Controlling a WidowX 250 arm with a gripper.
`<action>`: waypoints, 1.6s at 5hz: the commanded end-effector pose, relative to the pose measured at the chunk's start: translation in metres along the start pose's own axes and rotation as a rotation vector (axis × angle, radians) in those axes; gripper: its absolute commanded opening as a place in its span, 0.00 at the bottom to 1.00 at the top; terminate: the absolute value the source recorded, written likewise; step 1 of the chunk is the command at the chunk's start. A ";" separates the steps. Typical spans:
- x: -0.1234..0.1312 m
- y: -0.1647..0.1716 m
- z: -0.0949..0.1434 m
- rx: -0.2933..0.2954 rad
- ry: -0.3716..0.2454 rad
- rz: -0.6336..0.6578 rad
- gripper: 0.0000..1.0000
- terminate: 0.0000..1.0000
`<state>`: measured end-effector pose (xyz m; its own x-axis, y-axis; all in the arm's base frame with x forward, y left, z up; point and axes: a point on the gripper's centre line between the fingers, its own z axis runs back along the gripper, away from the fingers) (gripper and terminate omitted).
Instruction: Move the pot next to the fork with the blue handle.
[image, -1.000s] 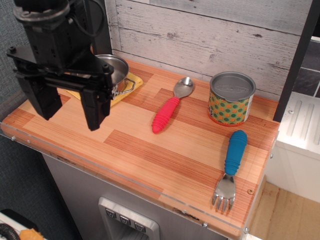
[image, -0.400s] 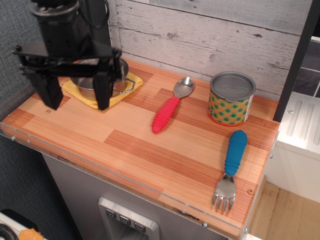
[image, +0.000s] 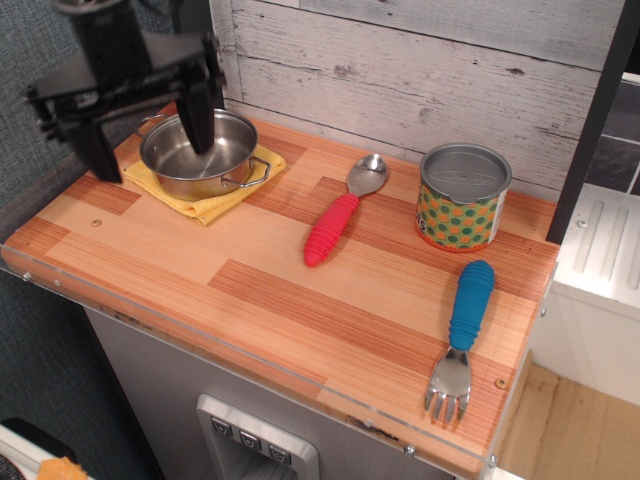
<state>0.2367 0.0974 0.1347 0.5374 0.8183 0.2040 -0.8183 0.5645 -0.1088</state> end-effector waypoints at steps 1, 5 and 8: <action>0.043 -0.010 -0.031 0.002 -0.058 0.168 1.00 0.00; 0.076 -0.009 -0.093 0.035 -0.046 0.200 1.00 0.00; 0.081 -0.002 -0.120 0.047 0.000 0.221 1.00 0.00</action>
<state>0.3091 0.1632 0.0219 0.3614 0.9204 0.1492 -0.9235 0.3754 -0.0790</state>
